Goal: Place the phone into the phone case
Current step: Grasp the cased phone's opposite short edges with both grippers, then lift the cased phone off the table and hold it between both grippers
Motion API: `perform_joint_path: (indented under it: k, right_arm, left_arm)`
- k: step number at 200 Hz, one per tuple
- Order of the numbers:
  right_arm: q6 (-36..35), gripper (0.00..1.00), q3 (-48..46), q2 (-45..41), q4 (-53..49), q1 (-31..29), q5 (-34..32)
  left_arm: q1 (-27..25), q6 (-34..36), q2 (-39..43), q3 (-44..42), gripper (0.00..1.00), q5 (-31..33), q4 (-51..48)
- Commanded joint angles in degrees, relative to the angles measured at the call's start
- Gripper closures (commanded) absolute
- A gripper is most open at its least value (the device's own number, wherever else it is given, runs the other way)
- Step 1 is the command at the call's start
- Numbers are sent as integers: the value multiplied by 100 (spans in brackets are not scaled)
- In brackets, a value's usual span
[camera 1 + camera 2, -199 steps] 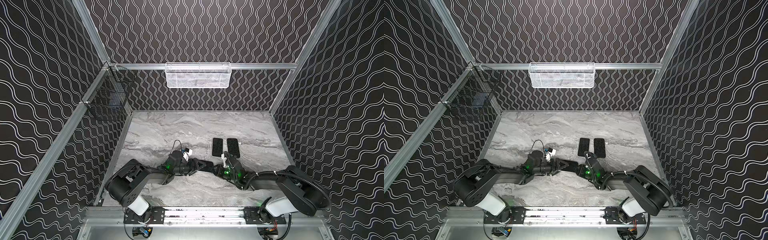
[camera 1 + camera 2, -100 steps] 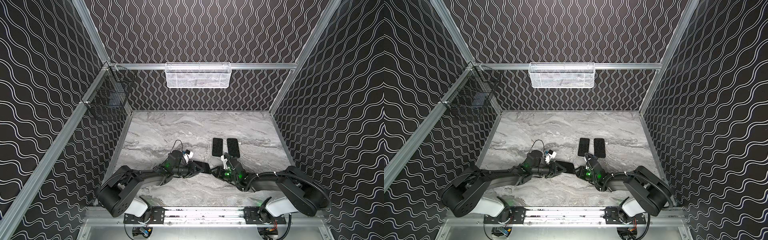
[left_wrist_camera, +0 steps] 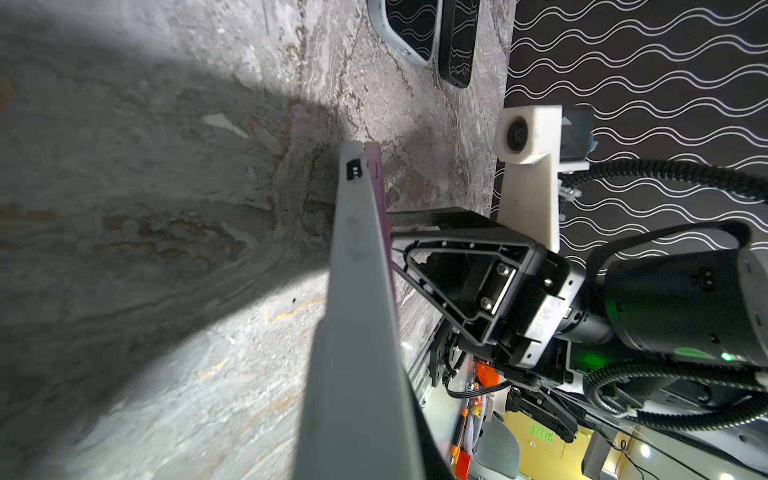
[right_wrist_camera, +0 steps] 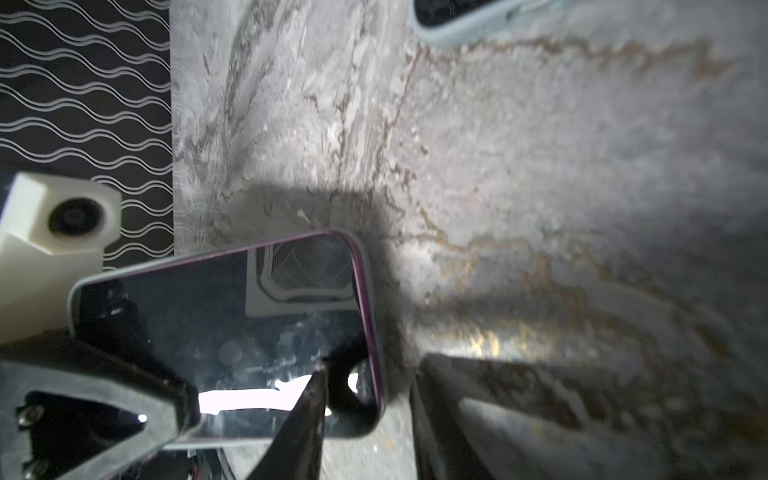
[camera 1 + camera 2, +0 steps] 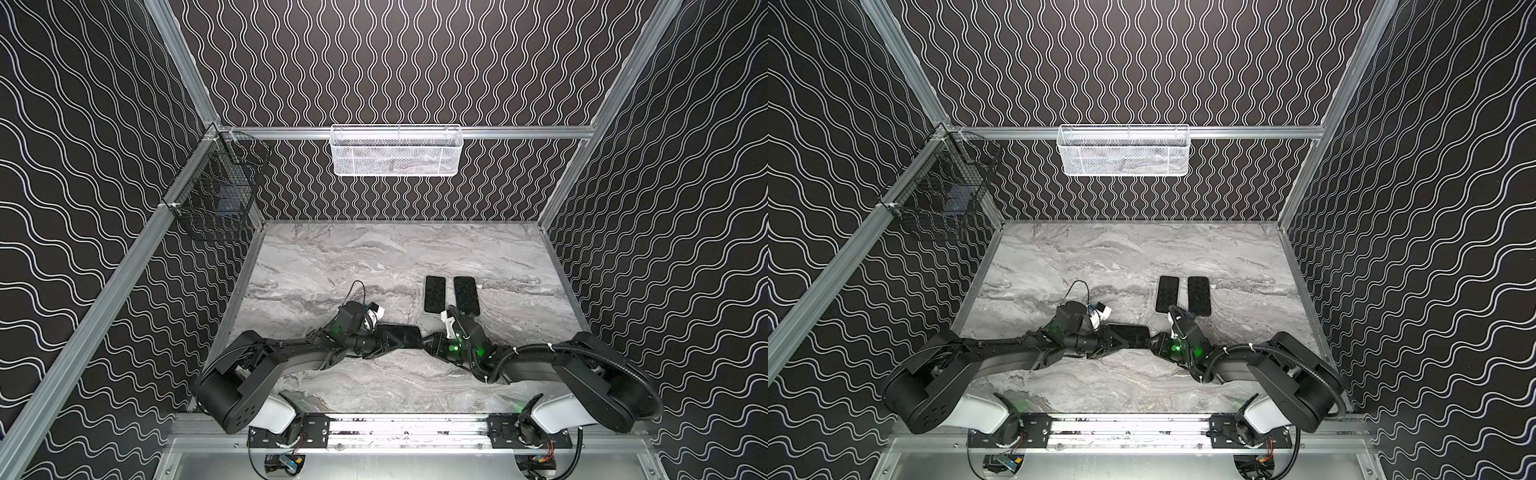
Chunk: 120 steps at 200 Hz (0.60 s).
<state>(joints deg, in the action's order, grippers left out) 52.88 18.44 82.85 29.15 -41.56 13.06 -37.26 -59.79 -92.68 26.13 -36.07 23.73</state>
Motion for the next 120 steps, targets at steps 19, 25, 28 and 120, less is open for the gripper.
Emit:
perform_joint_path:
  k: [19,25,28,120]
  right_arm:
    - [-323,53,58,-1397,-1495,438,150]
    - [-421,51,93,-1738,-1675,589,211]
    - [-462,49,110,-1884,-1765,667,257]
    - [-742,20,601,-4219,-1952,2723,3343]
  left_arm:
    - [33,438,200,220,100,-188,113]
    - [42,539,268,295,100,-233,53]
    - [37,586,295,343,100,-264,27]
    - [343,274,674,1825,100,-1874,1032]
